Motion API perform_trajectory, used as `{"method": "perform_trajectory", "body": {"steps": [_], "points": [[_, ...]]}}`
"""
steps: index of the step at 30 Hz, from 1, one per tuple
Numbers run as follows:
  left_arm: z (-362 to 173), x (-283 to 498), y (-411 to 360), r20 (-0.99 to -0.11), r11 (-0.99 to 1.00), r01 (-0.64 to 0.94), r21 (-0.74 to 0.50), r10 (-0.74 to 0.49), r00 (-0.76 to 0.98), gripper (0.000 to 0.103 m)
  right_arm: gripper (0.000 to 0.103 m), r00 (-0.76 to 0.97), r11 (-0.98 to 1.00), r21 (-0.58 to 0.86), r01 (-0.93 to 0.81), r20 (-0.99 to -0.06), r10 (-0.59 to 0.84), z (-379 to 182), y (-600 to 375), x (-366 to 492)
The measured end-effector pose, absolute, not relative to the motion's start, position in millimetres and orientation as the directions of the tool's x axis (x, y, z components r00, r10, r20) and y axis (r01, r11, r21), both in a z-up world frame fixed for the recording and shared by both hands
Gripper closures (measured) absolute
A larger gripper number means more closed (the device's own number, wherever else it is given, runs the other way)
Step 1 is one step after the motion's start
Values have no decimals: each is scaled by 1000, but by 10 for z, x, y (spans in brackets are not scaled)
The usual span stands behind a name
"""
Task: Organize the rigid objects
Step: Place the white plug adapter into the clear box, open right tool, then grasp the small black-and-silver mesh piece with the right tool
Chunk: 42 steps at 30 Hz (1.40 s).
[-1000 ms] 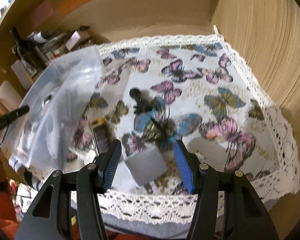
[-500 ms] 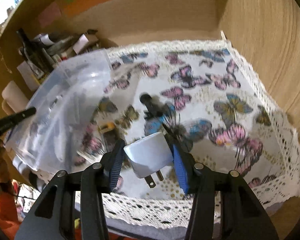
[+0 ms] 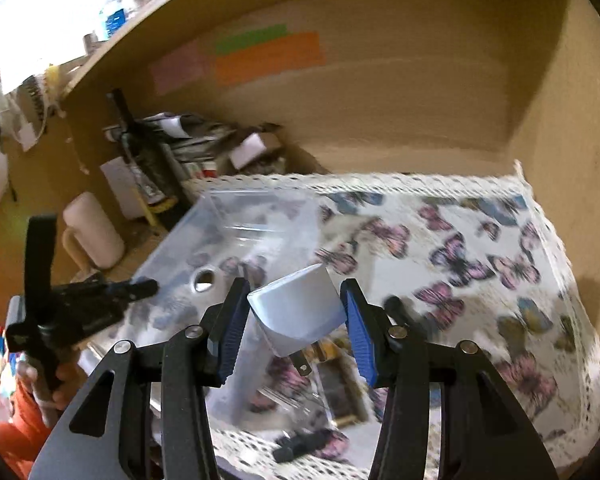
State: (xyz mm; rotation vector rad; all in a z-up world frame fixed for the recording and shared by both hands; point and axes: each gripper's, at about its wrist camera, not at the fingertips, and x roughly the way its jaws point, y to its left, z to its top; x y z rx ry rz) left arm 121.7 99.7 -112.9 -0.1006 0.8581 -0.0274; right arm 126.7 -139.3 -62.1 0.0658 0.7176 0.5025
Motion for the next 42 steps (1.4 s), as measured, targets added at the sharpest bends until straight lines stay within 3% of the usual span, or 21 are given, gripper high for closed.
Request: {"method": "perform_trajectory", "body": {"steps": [12, 24, 32, 42], "points": [[-1127, 1198, 1019, -752, 994, -15, -106, -70, 655, 94, 59, 537, 814, 224, -537, -653, 534, -812, -823, 1481], [-1108, 1201, 996, -752, 994, -11, -111, -76, 655, 94, 58, 508, 808, 209, -551, -684, 524, -923, -669, 1517], [-1105, 1201, 994, -752, 994, -12, -110, -75, 655, 94, 58, 580, 843, 197, -501, -647, 495, -729, -923, 1450], [-1104, 1205, 987, -753, 994, -13, -107, -72, 655, 94, 57, 677, 935, 153, -319, -654, 338, -685, -1625, 1402]]}}
